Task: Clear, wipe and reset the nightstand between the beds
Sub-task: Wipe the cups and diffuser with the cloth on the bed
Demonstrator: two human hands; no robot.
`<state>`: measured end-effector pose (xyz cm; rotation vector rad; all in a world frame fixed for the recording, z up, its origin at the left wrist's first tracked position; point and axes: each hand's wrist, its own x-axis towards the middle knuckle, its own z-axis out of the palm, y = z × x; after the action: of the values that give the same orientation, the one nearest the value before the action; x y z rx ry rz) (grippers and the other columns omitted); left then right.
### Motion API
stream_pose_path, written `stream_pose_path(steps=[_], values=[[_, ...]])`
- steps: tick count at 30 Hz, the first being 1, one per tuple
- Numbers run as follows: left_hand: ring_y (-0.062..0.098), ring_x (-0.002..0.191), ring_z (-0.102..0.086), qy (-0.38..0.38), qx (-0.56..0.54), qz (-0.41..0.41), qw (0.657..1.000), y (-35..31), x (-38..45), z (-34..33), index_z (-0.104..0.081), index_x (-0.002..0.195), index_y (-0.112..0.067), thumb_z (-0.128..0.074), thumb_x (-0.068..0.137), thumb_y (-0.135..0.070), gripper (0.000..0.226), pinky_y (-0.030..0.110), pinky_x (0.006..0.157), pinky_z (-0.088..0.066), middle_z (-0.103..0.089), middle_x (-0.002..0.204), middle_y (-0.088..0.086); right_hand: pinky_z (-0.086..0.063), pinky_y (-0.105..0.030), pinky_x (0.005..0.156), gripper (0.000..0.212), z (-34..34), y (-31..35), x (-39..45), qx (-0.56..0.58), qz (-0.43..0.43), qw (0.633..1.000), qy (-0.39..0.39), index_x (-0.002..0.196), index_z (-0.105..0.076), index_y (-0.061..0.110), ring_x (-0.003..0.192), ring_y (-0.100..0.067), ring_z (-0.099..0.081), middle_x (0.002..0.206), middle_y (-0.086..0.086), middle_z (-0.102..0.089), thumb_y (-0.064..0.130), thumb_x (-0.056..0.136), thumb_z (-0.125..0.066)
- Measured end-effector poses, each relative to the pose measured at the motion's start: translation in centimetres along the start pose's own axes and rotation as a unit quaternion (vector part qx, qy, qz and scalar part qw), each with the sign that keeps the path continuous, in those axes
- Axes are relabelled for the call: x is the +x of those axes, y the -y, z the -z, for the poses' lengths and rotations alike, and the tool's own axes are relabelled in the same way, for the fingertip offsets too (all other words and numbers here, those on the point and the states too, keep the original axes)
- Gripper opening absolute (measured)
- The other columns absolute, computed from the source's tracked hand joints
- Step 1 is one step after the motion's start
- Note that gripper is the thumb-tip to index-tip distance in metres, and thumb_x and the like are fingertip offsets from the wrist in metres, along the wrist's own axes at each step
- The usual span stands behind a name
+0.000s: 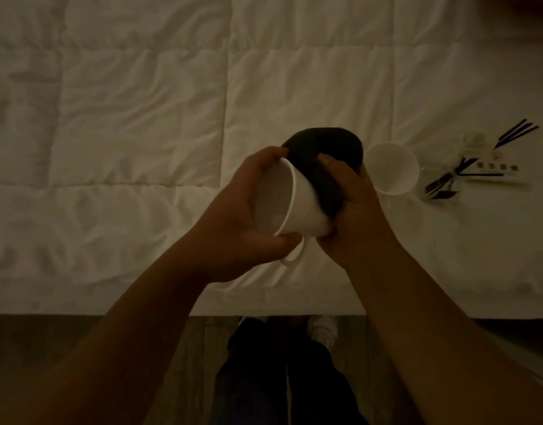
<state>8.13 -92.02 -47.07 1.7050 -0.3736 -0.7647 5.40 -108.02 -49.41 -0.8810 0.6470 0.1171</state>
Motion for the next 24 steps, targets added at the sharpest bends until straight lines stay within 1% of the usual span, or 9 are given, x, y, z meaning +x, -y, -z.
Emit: stream_pose_path(steps=[3, 7, 10, 13, 16, 18, 20, 22, 24], values=[[0.030, 0.122, -0.048, -0.012, -0.104, 0.001, 0.995, 0.1, -0.6, -0.6, -0.031, 0.138, -0.032, -0.077, 0.064, -0.023, 0.087, 0.053, 0.089, -0.052, -0.038, 0.138, 0.009, -0.056, -0.038, 0.074, 0.050, 0.3, 0.4, -0.5, 0.079, -0.076, 0.992, 0.059, 0.124, -0.059, 0.010, 0.094, -0.026, -0.065, 0.103, -0.011, -0.067, 0.034, 0.079, -0.061], [0.025, 0.116, -0.055, -0.046, -0.250, -0.021, 0.967, -0.1, -1.1, -2.0, -0.041, 0.128, -0.032, -0.073, 0.066, -0.013, 0.072, 0.034, 0.082, -0.053, -0.047, 0.129, 0.005, -0.056, -0.038, 0.077, 0.044, 0.4, 0.6, -1.1, 0.195, -0.125, 0.969, 0.086, 0.114, -0.063, 0.011, 0.090, -0.027, -0.067, 0.100, -0.013, -0.070, 0.037, 0.080, -0.056], [0.026, 0.107, -0.060, -0.089, -0.381, -0.004, 0.920, -0.8, -1.0, -3.6, -0.041, 0.129, -0.016, -0.068, 0.063, -0.009, 0.071, 0.032, 0.079, -0.053, -0.053, 0.119, 0.010, -0.054, -0.038, 0.083, 0.039, -0.4, 0.8, -1.7, 0.249, -0.102, 0.959, 0.083, 0.099, -0.073, 0.010, 0.088, -0.028, -0.069, 0.096, -0.013, -0.072, 0.038, 0.077, -0.057], [0.025, 0.100, -0.064, -0.136, -0.483, 0.025, 0.865, -1.5, -0.8, -4.9, -0.045, 0.124, -0.004, -0.065, 0.063, -0.014, 0.066, 0.031, 0.078, -0.054, -0.061, 0.109, 0.012, -0.051, -0.041, 0.090, 0.031, -0.9, 0.8, -1.8, 0.273, -0.070, 0.958, 0.051, 0.088, -0.077, 0.013, 0.087, -0.026, -0.070, 0.091, -0.010, -0.073, 0.033, 0.089, -0.054], [0.025, 0.102, -0.065, -0.177, -0.530, 0.056, 0.827, -1.8, -0.6, -5.8, -0.056, 0.117, -0.009, -0.077, 0.054, -0.019, 0.067, 0.034, 0.085, -0.054, -0.068, 0.108, 0.011, -0.053, -0.042, 0.089, 0.030, -0.9, 0.7, -2.0, 0.268, -0.053, 0.962, 0.018, 0.104, -0.068, 0.010, 0.094, -0.027, -0.067, 0.096, -0.011, -0.071, 0.032, 0.094, -0.051], [0.024, 0.098, -0.067, -0.212, -0.565, 0.084, 0.793, -2.1, -0.4, -6.1, -0.058, 0.117, -0.014, -0.085, 0.044, -0.032, 0.080, 0.035, 0.088, -0.051, -0.069, 0.108, 0.009, -0.044, -0.046, 0.102, 0.036, -0.7, 0.6, -2.1, 0.227, -0.016, 0.974, -0.007, 0.117, -0.060, 0.007, 0.109, -0.031, -0.059, 0.109, -0.015, -0.065, 0.029, 0.090, -0.053], [0.020, 0.094, -0.068, -0.247, -0.584, 0.100, 0.767, -2.3, 0.0, -6.3, -0.058, 0.122, -0.017, -0.077, 0.050, -0.043, 0.079, 0.034, 0.094, -0.043, -0.069, 0.108, 0.006, -0.037, -0.049, 0.109, 0.045, -0.4, 0.2, -2.3, 0.178, 0.031, 0.983, -0.030, 0.129, -0.052, 0.004, 0.120, -0.033, -0.053, 0.125, -0.020, -0.058, 0.024, 0.089, -0.054], [0.020, 0.099, -0.064, -0.257, -0.586, 0.090, 0.763, -2.6, 0.3, -6.4, -0.057, 0.128, -0.018, -0.068, 0.060, -0.048, 0.075, 0.035, 0.101, -0.038, -0.068, 0.113, 0.007, -0.045, -0.045, 0.102, 0.042, -0.3, -0.2, -2.7, 0.152, 0.059, 0.986, -0.031, 0.131, -0.051, 0.005, 0.115, -0.029, -0.057, 0.124, -0.017, -0.060, 0.020, 0.092, -0.053], [0.023, 0.103, -0.062, -0.245, -0.584, 0.072, 0.771, -2.6, 0.5, -6.7, -0.058, 0.128, -0.016, -0.064, 0.067, -0.050, 0.070, 0.038, 0.105, -0.037, -0.066, 0.116, 0.010, -0.053, -0.035, 0.084, 0.039, -0.2, -0.4, -3.1, 0.140, 0.071, 0.987, -0.036, 0.130, -0.051, 0.005, 0.099, -0.020, -0.063, 0.108, -0.008, -0.066, 0.020, 0.094, -0.053]])
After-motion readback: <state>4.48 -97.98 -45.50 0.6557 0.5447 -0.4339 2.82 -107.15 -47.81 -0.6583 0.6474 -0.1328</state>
